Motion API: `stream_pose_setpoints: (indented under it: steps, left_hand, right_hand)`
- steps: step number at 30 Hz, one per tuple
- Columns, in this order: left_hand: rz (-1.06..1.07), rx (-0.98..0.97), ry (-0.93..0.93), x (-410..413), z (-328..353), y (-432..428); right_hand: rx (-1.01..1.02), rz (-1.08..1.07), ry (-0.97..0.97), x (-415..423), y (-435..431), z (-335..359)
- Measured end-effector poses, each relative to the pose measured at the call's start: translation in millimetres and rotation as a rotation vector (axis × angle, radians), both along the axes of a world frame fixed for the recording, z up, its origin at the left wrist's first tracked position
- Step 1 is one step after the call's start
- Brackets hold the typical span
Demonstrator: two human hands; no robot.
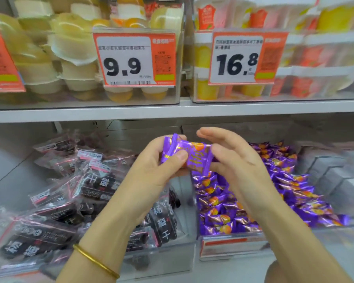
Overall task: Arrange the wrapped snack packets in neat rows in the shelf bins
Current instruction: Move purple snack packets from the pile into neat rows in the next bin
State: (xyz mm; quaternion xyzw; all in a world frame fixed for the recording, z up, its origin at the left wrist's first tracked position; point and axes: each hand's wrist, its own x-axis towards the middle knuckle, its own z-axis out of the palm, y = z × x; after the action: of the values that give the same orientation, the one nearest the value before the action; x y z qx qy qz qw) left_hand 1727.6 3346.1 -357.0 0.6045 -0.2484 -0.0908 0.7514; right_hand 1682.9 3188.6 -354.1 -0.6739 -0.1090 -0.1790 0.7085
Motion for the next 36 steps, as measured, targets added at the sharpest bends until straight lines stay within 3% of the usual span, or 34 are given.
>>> stream_pose_setpoints:
  steps: [2,8,11,13,16,18,20,27,33,36]
  left_hand:
    - [-0.009,0.056,-0.109,-3.7,1.9,-13.9]
    - [0.075,0.336,-0.405,-13.4,6.7,-64.2]
    - [0.152,0.486,-0.577,-17.9,1.9,-91.1]
    - [0.145,0.502,-0.564,-19.6,-0.3,-104.2]
    - [0.117,0.56,-0.581,-22.5,-5.3,-118.5]
    - [0.09,0.619,-0.613,-25.1,-9.9,-127.0]
    - [0.063,0.662,-0.641,-26.2,-14.9,-136.5]
    - [0.037,0.818,-0.705,-22.0,-19.0,-159.4]
    - [-0.026,1.06,-0.781,-11.0,-19.4,-202.3]
    - [-0.1,1.257,-0.849,-0.1,-25.6,-228.5]
  right_hand:
    - [-0.144,-0.016,0.025,-8.9,-10.0,4.8]
    - [-0.3,-0.109,0.137,-31.7,-63.9,12.1]
    - [-0.441,-0.311,0.166,-39.1,-105.9,20.3]
    - [-0.657,-0.519,0.195,-37.9,-145.8,25.1]
    - [-1.226,-0.687,0.334,-19.6,-206.5,19.2]
    - [-1.492,-0.652,0.42,-5.2,-229.1,10.6]
    - [-1.629,-0.566,0.435,4.8,-236.7,1.7]
    - [-1.752,-0.415,0.589,33.0,-228.9,-9.2]
    - [-2.086,-0.467,0.448,25.0,-223.4,-19.1]
    - [-2.121,-0.457,0.426,17.6,-225.3,-24.3]
